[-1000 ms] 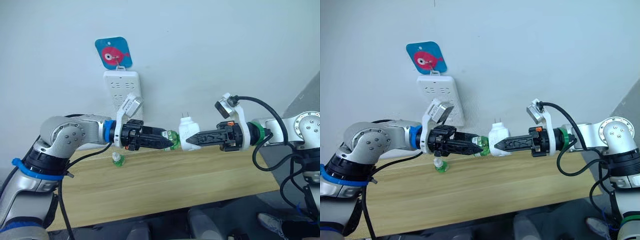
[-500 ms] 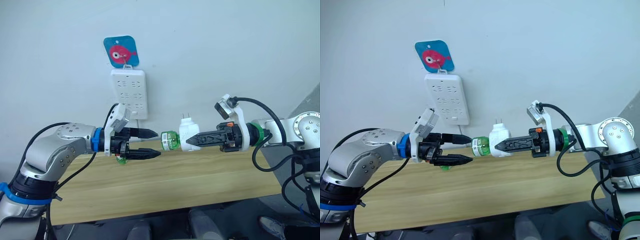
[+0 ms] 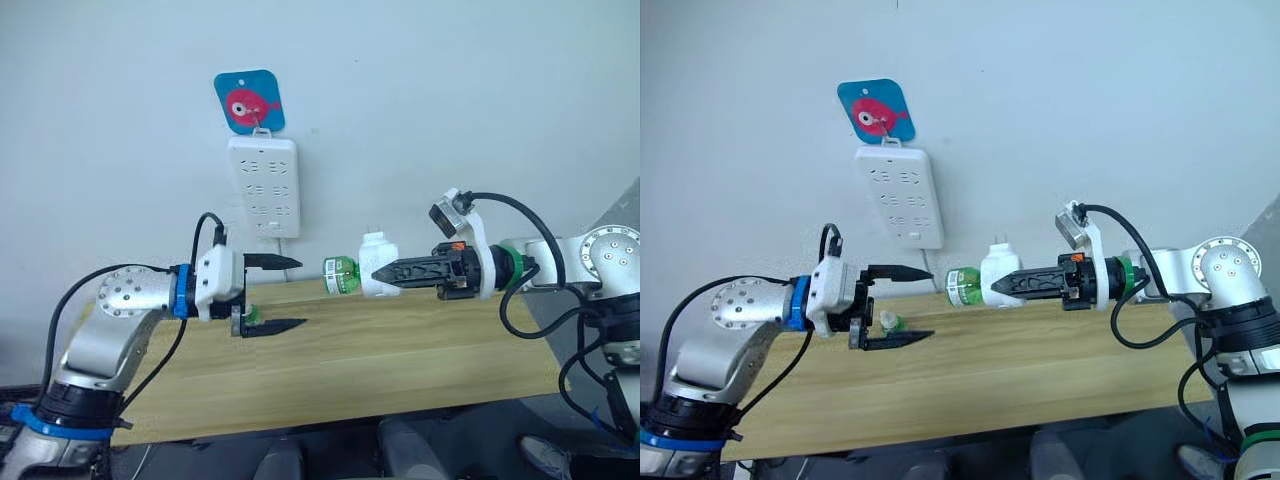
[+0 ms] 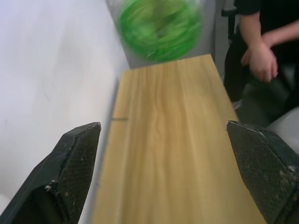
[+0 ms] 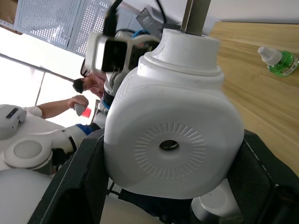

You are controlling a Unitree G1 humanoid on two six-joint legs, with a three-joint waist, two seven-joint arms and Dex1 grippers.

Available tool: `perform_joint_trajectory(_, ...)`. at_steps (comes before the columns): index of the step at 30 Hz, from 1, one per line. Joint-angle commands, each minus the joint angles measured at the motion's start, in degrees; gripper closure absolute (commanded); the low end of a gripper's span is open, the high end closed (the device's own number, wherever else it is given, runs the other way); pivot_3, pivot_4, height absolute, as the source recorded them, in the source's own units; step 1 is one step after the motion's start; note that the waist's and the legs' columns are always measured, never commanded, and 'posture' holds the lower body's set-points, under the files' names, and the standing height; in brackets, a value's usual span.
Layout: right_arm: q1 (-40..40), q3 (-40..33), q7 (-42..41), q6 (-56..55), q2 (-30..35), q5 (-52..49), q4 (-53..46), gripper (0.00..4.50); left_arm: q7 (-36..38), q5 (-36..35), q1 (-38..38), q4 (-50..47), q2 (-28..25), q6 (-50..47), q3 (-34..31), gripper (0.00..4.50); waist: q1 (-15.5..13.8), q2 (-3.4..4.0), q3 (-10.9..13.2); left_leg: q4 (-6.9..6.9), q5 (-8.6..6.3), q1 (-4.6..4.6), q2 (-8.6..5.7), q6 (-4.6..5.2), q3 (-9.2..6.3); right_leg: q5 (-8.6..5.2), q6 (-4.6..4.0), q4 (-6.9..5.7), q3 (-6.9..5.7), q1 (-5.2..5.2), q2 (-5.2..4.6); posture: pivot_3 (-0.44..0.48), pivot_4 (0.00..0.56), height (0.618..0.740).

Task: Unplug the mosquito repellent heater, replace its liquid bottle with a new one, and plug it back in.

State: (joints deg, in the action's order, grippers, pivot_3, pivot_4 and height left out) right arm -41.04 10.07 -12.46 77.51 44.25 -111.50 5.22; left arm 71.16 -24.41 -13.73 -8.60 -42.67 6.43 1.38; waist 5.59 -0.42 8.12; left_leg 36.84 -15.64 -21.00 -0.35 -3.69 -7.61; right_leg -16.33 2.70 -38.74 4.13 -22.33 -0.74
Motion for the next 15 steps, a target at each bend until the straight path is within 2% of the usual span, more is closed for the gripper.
perform_joint_trajectory(1, 0.1, -1.8, 2.1, -1.3, -1.6, -1.5, 0.6, 1.41, -0.5, 2.9, -0.4, 1.9, 3.1, 11.7, -1.6, 0.0, -0.3, 0.01, 0.0, 0.01, 0.0, -0.02, 0.0, 0.0, -0.01, 0.0, 0.01, -0.01, -0.01, -0.01, 0.0, -0.095, 0.107, 0.74)
perform_joint_trajectory(6, -0.1, -2.2, 4.5, -0.9, -3.3, -1.5, 1.3, 1.41, -3.1, 5.0, -2.7, 4.9, 7.4, 17.9, -1.0, 0.0, -0.6, 0.02, 0.0, 0.01, 0.0, -0.02, 0.0, 0.0, -0.03, 0.04, -0.02, -0.02, -0.02, 0.0, 0.0, -0.095, 0.107, 0.74)
perform_joint_trajectory(15, -0.2, -3.4, 6.2, -0.6, -5.6, -1.5, 0.5, 1.41, -3.9, 10.6, -6.3, 13.6, 10.9, 33.1, 1.4, 0.0, -0.5, 0.03, 0.0, 0.03, 0.0, 0.0, -0.01, 0.01, -0.05, 0.06, -0.07, -0.08, -0.04, 0.0, 0.01, -0.1, 0.105, 0.74)
